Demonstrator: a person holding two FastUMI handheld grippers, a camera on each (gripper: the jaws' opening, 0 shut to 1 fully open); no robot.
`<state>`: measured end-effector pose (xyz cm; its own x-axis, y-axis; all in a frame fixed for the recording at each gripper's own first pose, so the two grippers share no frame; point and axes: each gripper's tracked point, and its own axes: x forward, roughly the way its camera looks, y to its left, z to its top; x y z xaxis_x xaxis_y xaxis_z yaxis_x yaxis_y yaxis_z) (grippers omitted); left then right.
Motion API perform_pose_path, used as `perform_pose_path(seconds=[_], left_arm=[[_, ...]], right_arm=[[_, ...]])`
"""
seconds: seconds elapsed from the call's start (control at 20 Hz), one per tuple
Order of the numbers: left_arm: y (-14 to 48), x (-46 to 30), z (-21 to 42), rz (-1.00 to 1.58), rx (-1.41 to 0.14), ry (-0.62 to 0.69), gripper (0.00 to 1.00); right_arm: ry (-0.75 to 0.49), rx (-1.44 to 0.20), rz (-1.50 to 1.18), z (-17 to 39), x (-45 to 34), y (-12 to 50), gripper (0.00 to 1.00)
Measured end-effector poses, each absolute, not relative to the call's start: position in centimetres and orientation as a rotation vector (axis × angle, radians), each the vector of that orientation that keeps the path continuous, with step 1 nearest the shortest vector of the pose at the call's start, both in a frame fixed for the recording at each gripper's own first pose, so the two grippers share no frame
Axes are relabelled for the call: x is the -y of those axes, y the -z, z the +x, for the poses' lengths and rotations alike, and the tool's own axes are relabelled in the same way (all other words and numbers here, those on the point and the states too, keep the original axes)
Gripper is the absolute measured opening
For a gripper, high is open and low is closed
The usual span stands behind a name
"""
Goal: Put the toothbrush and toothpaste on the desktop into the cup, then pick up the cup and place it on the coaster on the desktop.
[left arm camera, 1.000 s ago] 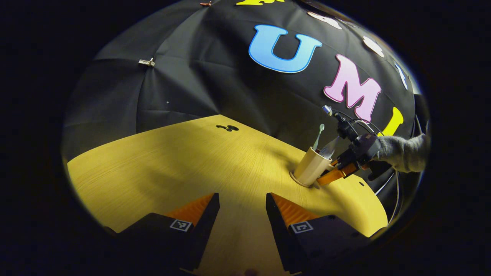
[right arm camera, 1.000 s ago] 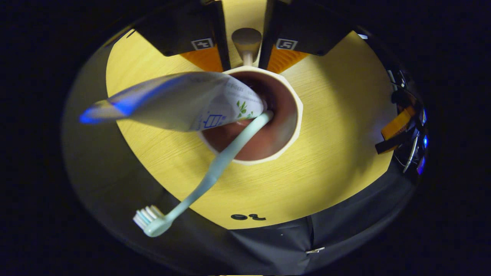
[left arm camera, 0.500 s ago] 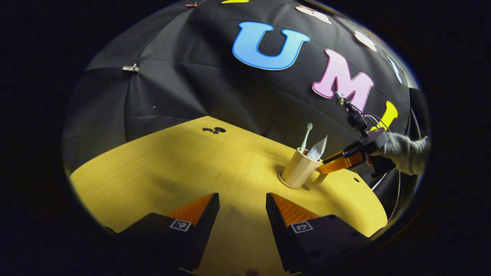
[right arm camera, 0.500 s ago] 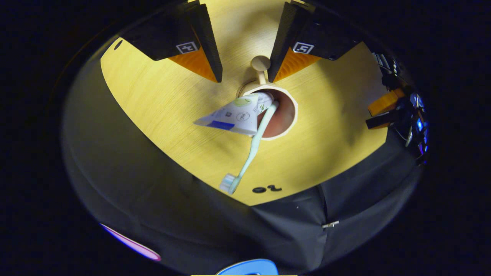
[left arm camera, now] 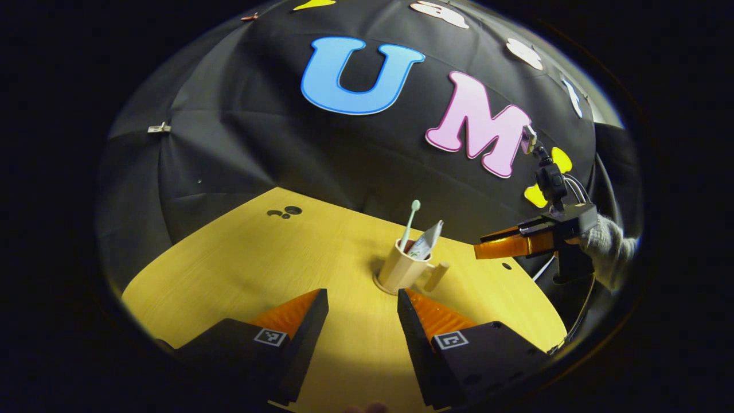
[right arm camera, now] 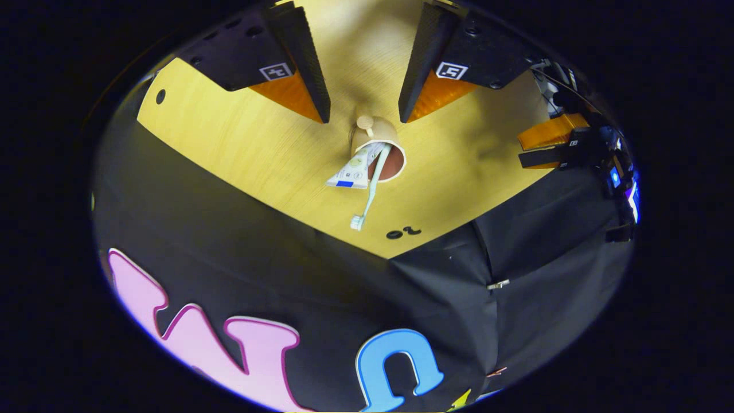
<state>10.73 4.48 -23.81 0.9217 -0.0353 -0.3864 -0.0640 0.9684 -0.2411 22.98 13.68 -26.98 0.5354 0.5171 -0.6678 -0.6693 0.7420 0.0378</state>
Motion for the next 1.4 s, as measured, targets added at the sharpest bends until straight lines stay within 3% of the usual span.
perform_pose_path(seconds=[0.15,0.25,0.35,0.6,0.75,1.4], left_arm=[[21.4,-3.0,10.3,-0.212,-0.394,0.012,0.78],[19.2,-2.0,10.0,-0.176,-0.38,0.034,0.78],[17.2,-1.1,9.8,-0.135,-0.362,0.058,0.78],[12.2,0.7,8.6,-0.079,-0.291,0.101,0.81],[10.1,1.0,7.8,-0.035,-0.253,0.108,0.9],[2.1,4.5,4.3,0.034,-0.11,0.183,0.91]], right_arm=[[-0.703,-0.668,-0.208,20.3,-13.6,24.1,0.8],[-0.693,-0.632,-0.17,18.6,-13.9,21.8,0.92],[-0.667,-0.596,-0.135,16.9,-13.6,19.3,0.96],[-0.596,-0.501,-0.061,13.3,-13.0,13.9,0.97],[-0.56,-0.452,-0.055,11.4,-12.4,11.5,0.96],[-0.47,-0.291,0.089,4.2,-11.1,6.2,0.96]])
